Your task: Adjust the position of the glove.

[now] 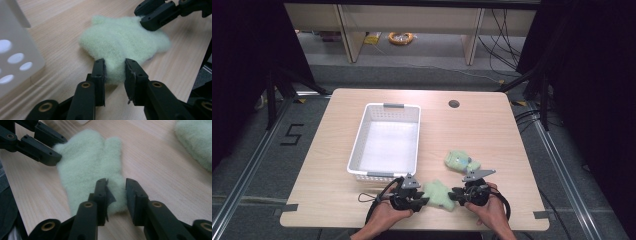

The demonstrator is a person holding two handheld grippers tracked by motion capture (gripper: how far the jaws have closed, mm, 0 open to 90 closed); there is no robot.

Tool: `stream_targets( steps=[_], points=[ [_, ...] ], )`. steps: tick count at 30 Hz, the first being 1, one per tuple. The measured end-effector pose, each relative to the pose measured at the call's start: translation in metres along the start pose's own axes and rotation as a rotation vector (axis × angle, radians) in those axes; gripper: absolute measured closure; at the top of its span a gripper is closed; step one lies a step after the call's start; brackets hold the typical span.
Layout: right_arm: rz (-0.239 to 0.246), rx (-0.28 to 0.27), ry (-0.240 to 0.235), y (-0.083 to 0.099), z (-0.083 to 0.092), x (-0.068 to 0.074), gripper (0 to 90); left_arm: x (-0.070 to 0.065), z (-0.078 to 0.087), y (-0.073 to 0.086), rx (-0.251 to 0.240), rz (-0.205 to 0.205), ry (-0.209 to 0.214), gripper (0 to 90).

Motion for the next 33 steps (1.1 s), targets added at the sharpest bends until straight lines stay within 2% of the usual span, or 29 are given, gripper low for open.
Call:
stream_targets(
  steps=[2,3,4,5,6,7,8,9,11,12,13,14,15,16,18,19,20,21,23,24,25,26,27,28,29,30,31,32,33],
  points=[
    [0.021,0.011,0.005,0.000,0.001,0.000,78.3,-0.002,0.001,0.001,0.004,0.002,0.005,74.6],
    [0.023,-0.002,0.010,-0.001,0.001,0.001,80.3,-0.002,0.002,0.001,0.008,-0.011,0.009,75.4],
    [0.035,0.015,0.005,-0.001,0.003,0.001,81.8,-0.003,0.002,0.001,0.005,-0.006,0.006,76.1],
    [0.032,0.008,0.003,-0.001,0.003,0.001,83.1,-0.006,0.003,0.000,0.007,-0.013,0.023,76.9],
    [0.037,-0.012,0.005,-0.003,0.002,0.001,83.9,-0.009,0.004,0.000,0.000,-0.003,0.034,77.4],
    [0.065,-0.007,0.008,-0.003,0.004,-0.001,84.5,-0.013,0.005,-0.001,-0.008,0.019,0.034,77.6],
    [0.072,0.008,0.006,-0.003,0.007,-0.001,84.9,-0.016,0.006,-0.002,-0.011,0.009,0.043,77.8],
    [0.070,-0.005,0.008,-0.006,0.008,0.001,85.1,-0.018,0.008,-0.002,-0.008,-0.017,0.049,77.9],
    [0.071,0.008,0.002,-0.007,0.011,0.002,85.1,-0.020,0.010,-0.002,-0.005,-0.021,0.051,77.8],
    [0.096,-0.022,0.003,-0.012,0.016,0.003,85.2,-0.029,0.010,-0.005,-0.031,0.002,0.068,77.8],
    [0.103,0.004,0.008,-0.012,0.023,0.004,85.2,-0.033,0.010,-0.007,-0.036,0.002,0.081,77.8],
    [0.117,0.002,0.008,-0.013,0.026,0.004,85.3,-0.035,0.010,-0.007,-0.032,-0.006,0.086,77.8],
    [0.117,0.002,0.005,-0.012,0.030,0.004,85.3,-0.040,0.009,-0.008,-0.041,0.018,0.094,77.8],
    [0.112,-0.020,0.012,-0.013,0.031,0.004,85.2,-0.043,0.010,-0.008,-0.037,0.012,0.110,77.8],
    [0.116,0.002,0.008,-0.009,0.036,0.000,85.3,-0.050,0.008,-0.007,-0.038,0.023,0.120,77.7],
    [0.110,0.005,0.009,-0.007,0.036,-0.001,85.2,-0.050,0.008,-0.005,-0.027,-0.003,0.126,77.7],
    [0.101,0.000,0.011,-0.005,0.036,-0.002,85.2,-0.053,0.006,-0.004,-0.025,0.019,0.127,77.7],
    [0.096,0.015,0.005,-0.003,0.036,-0.002,85.2,-0.051,0.005,-0.001,-0.010,-0.003,0.124,77.6],
    [0.090,0.029,0.009,0.002,0.032,-0.002,85.1,-0.053,0.002,0.001,-0.015,0.022,0.128,77.5],
    [0.101,0.021,0.007,0.002,0.030,-0.003,85.1,-0.049,0.002,0.003,-0.002,-0.010,0.123,77.4],
    [0.107,0.038,0.005,0.004,0.029,-0.004,85.0,-0.049,0.002,0.003,-0.002,-0.010,0.123,77.4],
    [0.084,0.052,0.004,0.006,0.029,-0.002,84.9,-0.047,0.000,0.005,0.004,-0.003,0.118,77.2],
    [0.102,0.038,0.015,0.006,0.026,-0.005,84.7,-0.046,0.000,0.006,0.004,0.004,0.118,76.8],
    [0.084,0.042,0.006,0.007,0.026,-0.004,84.4,-0.044,-0.001,0.007,0.008,0.000,0.114,76.2],
    [0.084,0.045,0.003,0.007,0.026,-0.004,83.9,-0.045,-0.001,0.007,0.007,0.032,0.118,75.2],
    [0.087,0.040,0.006,0.007,0.025,-0.004,83.2,-0.043,0.000,0.007,0.008,0.013,0.121,74.4],
    [0.088,0.059,0.003,0.008,0.027,-0.004,82.3,-0.042,0.000,0.007,0.009,0.009,0.115,73.1],
    [0.080,0.052,0.002,0.008,0.025,-0.004,81.4,-0.044,0.000,0.006,0.001,0.028,0.123,70.7],
    [0.089,0.035,0.010,0.008,0.024,-0.006,80.0,-0.044,0.000,0.007,0.010,0.023,0.128,67.8]
  ],
)
Point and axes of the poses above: each handheld gripper's, and its own axes: z roughly backward along the jaws, y roughly out of its underside, x roughly to its left, the point moved 10 cm from there along -z, roughly forward along the jaws, and after that the axes turned 12 degrees about -x, right-handed, at the moved point
